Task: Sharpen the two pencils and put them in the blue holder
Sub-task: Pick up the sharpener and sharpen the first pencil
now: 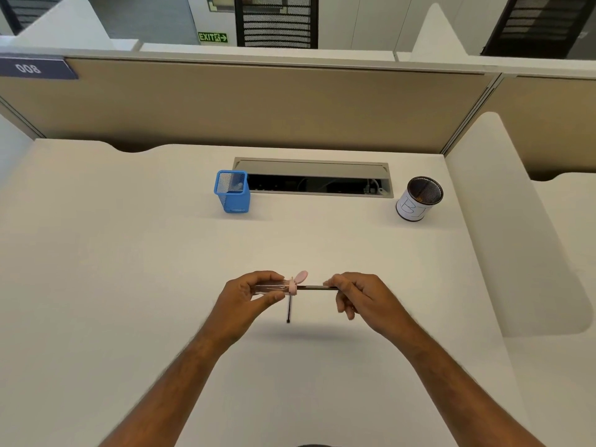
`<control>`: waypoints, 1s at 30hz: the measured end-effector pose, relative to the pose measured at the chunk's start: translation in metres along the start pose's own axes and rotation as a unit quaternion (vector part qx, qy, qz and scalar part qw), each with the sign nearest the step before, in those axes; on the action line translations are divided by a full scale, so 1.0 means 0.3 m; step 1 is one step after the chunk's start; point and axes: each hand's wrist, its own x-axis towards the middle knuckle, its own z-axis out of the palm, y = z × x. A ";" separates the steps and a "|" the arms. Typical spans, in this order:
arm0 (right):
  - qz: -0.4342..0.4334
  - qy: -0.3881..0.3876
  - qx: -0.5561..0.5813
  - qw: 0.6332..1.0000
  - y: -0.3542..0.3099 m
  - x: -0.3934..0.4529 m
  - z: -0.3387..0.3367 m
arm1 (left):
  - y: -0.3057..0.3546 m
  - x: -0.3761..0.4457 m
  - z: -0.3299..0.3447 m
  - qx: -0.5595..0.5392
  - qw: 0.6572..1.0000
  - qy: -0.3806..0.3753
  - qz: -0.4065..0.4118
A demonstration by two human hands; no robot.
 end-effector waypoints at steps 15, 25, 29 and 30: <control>-0.042 0.048 -0.018 0.998 0.003 -0.014 -0.006 | 0.000 0.001 0.001 -0.018 1.000 -0.002 -0.001; -0.008 0.021 -0.013 1.000 0.007 -0.017 0.008 | 0.007 -0.008 0.005 -0.021 1.000 -0.017 -0.008; -0.026 0.013 0.008 1.000 0.019 -0.024 0.012 | 0.003 -0.005 -0.001 -0.009 1.000 -0.007 -0.009; -0.026 0.017 0.011 0.999 0.022 -0.023 0.011 | 0.003 -0.004 -0.003 -0.013 1.000 -0.004 -0.010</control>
